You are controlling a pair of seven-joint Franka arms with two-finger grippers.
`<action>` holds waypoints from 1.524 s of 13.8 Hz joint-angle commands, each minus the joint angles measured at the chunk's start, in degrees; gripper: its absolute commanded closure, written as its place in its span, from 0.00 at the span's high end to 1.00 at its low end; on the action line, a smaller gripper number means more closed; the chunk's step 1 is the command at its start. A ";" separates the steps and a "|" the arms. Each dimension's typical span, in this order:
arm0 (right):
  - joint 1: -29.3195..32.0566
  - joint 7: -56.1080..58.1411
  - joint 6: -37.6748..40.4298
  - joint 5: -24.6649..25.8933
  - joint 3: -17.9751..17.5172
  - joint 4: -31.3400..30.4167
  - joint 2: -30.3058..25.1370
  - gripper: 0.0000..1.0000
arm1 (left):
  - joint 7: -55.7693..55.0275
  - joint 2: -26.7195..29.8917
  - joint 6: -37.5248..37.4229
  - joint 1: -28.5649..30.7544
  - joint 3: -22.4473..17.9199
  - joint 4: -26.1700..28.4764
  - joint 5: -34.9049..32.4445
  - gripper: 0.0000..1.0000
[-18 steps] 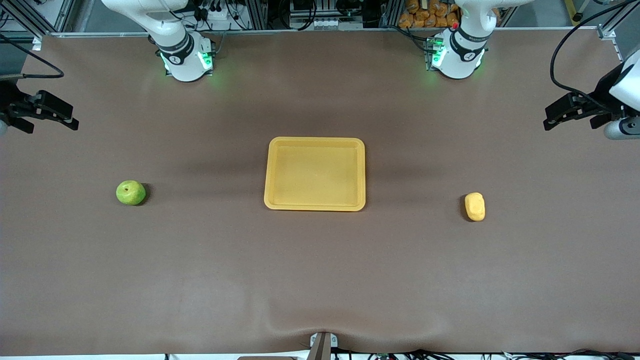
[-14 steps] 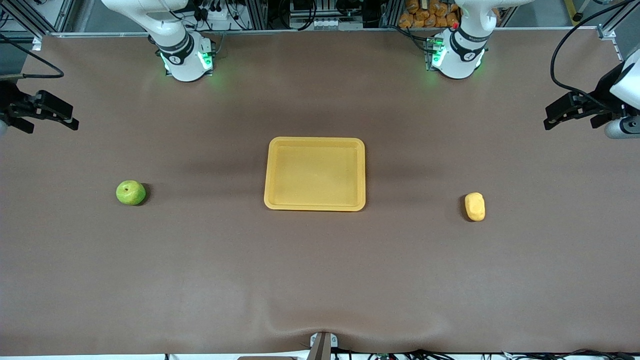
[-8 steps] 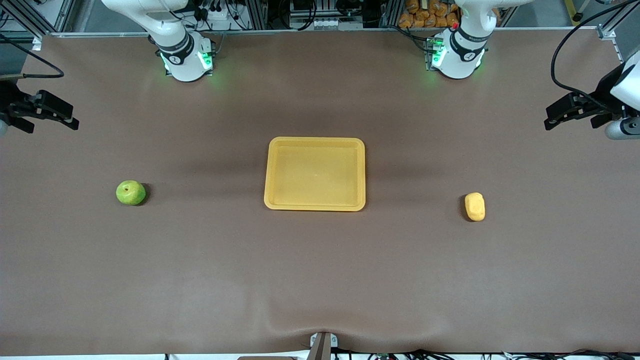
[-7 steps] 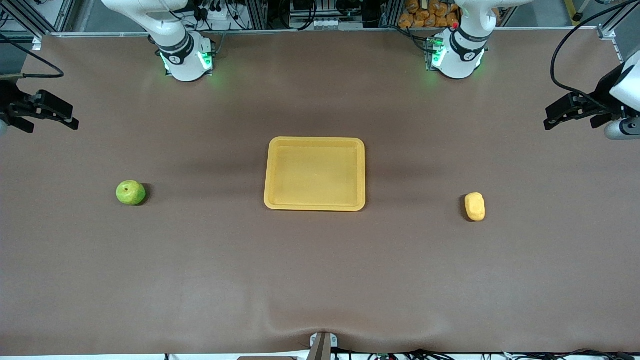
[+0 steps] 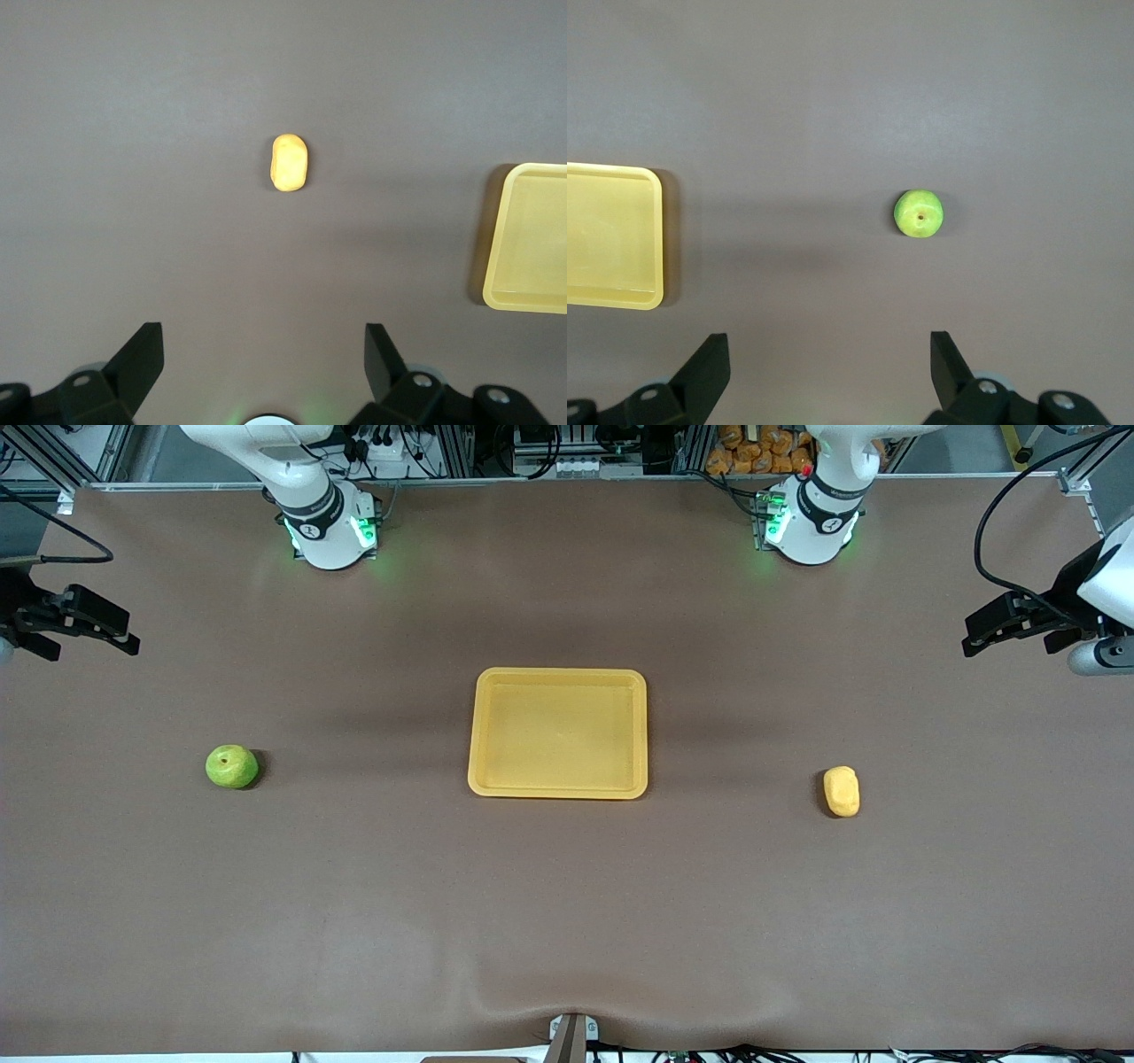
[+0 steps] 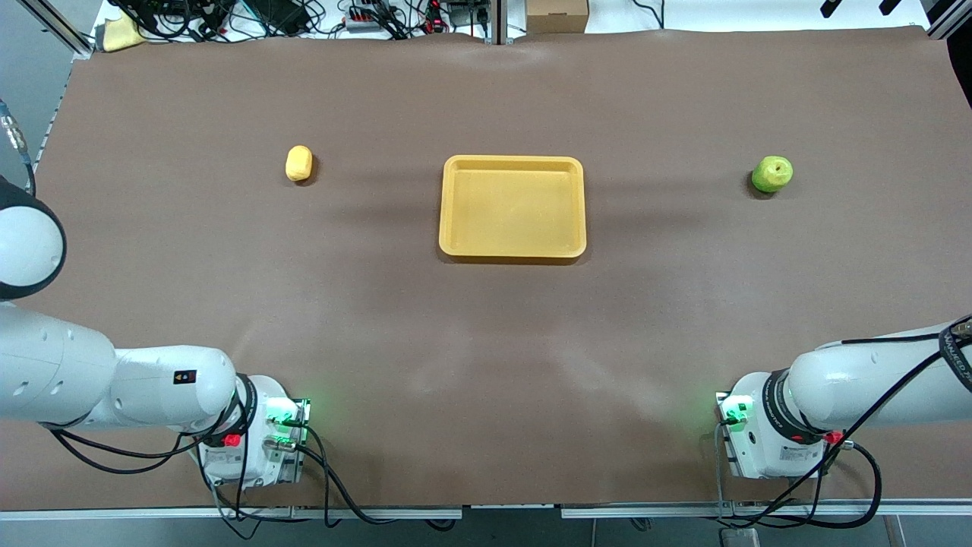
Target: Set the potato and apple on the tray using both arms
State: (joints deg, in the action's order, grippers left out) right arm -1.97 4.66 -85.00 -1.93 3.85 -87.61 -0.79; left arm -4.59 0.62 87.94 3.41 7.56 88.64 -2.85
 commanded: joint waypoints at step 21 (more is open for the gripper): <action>1.27 0.70 0.89 -0.18 -0.34 1.65 3.07 1.00 | -0.42 -4.92 15.05 2.04 0.08 10.58 -0.40 1.00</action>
State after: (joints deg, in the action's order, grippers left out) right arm -1.76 4.67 -84.98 -1.91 3.93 -87.51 1.14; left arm -4.68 -4.36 99.65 5.71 7.48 96.14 -2.85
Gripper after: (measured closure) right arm 0.000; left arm 0.000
